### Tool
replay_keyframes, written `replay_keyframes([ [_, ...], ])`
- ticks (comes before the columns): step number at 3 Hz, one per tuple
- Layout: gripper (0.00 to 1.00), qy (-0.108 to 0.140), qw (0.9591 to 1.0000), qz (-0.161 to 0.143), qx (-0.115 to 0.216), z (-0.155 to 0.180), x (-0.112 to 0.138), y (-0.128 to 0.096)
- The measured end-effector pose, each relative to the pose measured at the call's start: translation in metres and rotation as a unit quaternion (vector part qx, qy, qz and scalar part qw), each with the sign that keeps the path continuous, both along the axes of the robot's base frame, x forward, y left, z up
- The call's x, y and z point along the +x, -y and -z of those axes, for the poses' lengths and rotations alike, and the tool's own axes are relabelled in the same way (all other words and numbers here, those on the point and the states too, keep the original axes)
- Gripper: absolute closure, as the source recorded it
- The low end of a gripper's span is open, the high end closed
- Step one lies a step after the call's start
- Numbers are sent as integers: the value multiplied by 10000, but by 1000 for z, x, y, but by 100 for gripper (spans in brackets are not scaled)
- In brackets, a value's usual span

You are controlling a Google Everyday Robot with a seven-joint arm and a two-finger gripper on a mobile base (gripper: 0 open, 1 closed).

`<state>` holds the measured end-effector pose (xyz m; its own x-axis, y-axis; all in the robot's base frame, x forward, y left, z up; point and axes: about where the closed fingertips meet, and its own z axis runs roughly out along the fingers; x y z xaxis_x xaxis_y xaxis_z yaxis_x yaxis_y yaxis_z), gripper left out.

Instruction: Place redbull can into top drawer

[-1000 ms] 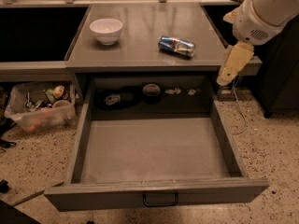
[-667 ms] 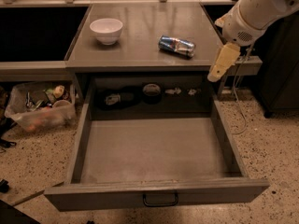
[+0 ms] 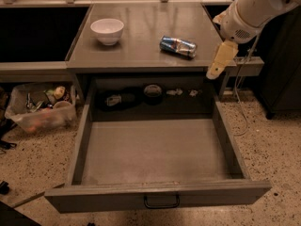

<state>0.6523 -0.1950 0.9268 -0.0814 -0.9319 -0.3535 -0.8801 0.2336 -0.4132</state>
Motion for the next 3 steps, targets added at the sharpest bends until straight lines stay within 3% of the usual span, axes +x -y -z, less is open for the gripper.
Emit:
replay_keyframes([
  [1, 0, 104, 9998, -153, -10, 2, 32, -7],
  [3, 0, 530, 9958, -650, 370, 2, 99, -40],
])
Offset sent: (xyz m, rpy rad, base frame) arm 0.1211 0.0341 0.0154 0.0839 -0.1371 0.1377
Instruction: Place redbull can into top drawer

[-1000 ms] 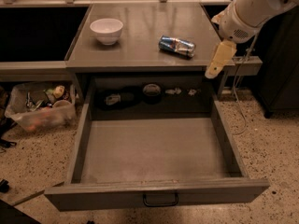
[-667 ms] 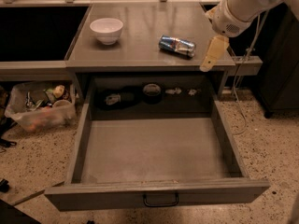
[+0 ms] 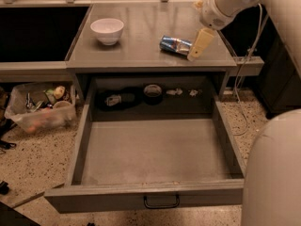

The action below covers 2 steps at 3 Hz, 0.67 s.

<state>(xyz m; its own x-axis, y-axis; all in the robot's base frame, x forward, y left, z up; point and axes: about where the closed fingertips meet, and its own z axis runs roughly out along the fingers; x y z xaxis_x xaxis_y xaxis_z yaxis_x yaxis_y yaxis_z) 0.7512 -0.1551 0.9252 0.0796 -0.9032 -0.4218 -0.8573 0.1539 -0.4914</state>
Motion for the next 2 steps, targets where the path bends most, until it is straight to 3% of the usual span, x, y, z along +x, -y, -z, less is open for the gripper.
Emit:
replay_keyframes([
  [2, 0, -48, 9990, -290, 340, 28, 37, -33],
])
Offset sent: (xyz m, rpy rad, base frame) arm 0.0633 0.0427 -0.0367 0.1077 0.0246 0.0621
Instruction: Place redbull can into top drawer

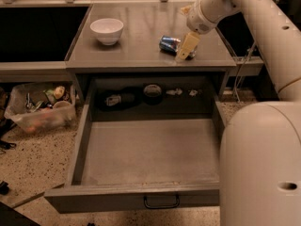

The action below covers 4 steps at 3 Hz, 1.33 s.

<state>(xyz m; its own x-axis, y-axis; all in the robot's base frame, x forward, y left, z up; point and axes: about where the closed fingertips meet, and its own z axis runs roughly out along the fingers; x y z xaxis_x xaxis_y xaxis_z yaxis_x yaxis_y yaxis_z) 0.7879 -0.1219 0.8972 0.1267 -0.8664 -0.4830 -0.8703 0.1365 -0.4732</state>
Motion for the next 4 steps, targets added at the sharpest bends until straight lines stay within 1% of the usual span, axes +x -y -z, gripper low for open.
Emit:
replay_keyframes([
  [1, 0, -266, 9992, 39, 297, 24, 16, -8],
  [2, 0, -266, 9992, 39, 297, 24, 16, -8],
  [3, 0, -71, 9998, 163, 30, 25, 32, -1],
  [4, 0, 80, 9985, 541, -76, 24, 55, 18],
])
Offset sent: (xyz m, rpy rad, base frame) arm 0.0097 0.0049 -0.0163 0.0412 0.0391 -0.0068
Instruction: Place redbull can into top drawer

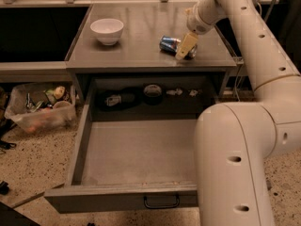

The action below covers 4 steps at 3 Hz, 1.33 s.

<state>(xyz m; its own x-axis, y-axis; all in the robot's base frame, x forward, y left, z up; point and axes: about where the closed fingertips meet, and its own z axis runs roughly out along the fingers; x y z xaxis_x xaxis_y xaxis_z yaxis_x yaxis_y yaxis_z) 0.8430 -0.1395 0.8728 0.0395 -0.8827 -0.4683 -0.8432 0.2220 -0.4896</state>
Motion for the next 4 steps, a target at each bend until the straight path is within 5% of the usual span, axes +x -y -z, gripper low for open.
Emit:
replay_keyframes([
  [2, 0, -595, 9927, 170, 1032, 20, -12, 3],
  [3, 19, -836, 9872, 127, 1351, 28, -19, -1],
  [4, 42, -844, 9869, 118, 1368, 28, -19, -2],
])
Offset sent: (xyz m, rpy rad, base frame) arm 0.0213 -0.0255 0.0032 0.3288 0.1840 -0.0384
